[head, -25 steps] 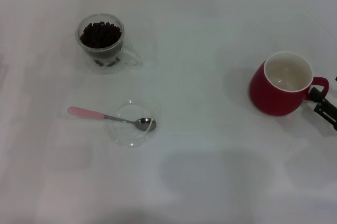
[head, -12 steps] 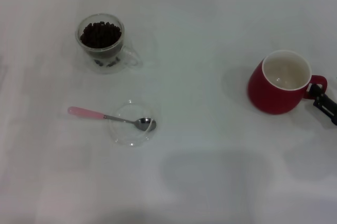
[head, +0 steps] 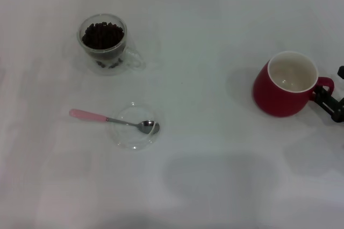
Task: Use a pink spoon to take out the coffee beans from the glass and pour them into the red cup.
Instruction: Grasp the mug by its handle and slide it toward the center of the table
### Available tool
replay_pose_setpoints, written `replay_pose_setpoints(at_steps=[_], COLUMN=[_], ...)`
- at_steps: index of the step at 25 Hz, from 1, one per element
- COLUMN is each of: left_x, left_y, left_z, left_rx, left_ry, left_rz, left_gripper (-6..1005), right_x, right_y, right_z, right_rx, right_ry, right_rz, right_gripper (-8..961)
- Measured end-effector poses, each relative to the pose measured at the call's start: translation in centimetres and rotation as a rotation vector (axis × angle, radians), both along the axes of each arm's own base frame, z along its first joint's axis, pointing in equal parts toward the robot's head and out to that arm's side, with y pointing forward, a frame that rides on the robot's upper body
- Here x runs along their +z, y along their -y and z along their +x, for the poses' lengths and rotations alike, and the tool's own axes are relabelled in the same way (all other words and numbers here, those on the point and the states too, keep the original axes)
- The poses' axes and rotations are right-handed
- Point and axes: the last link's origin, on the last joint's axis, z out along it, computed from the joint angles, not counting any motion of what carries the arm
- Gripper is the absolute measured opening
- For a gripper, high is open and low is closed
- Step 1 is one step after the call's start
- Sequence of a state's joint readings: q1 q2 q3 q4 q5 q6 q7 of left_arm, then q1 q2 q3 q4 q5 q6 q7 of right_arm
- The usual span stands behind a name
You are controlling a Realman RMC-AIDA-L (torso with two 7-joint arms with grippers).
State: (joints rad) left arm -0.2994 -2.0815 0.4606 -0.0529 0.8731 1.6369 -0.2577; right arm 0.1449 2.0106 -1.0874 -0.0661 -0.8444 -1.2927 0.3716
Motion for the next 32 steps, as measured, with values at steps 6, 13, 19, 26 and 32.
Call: replay_pose_setpoints(at_steps=[6, 13, 19, 26, 32], left_x=[0.1, 0.2, 0.3, 0.3, 0.3], left_y=[-0.1, -0.3, -0.4, -0.4, -0.3], left_z=[0.0, 0.0, 0.0, 0.1, 0.0], left_rx=[0.001, -0.003, -0.004, -0.004, -0.003], left_ry=[-0.002, -0.006, -0.011, -0.012, -0.014], left_rz=[0.002, 0.006, 0.008, 0.007, 0.006], left_gripper=[890, 889, 890, 890, 889], right_x=[-0.8, -1.3, -2.0, -2.9, -3.2], right_y=[-0.3, -0.8, -1.0, -1.1, -1.0], right_z=[-0.7, -1.6, -2.4, -3.4, -4.0], right_rx=[0.050, 0.095, 0.145, 0.197, 0.228], right_ry=[0.008, 0.003, -0.007, -0.028, -0.050], right_rz=[-0.055, -0.094, -0.139, -0.211, -0.240], right_gripper=[632, 471, 428, 427, 432])
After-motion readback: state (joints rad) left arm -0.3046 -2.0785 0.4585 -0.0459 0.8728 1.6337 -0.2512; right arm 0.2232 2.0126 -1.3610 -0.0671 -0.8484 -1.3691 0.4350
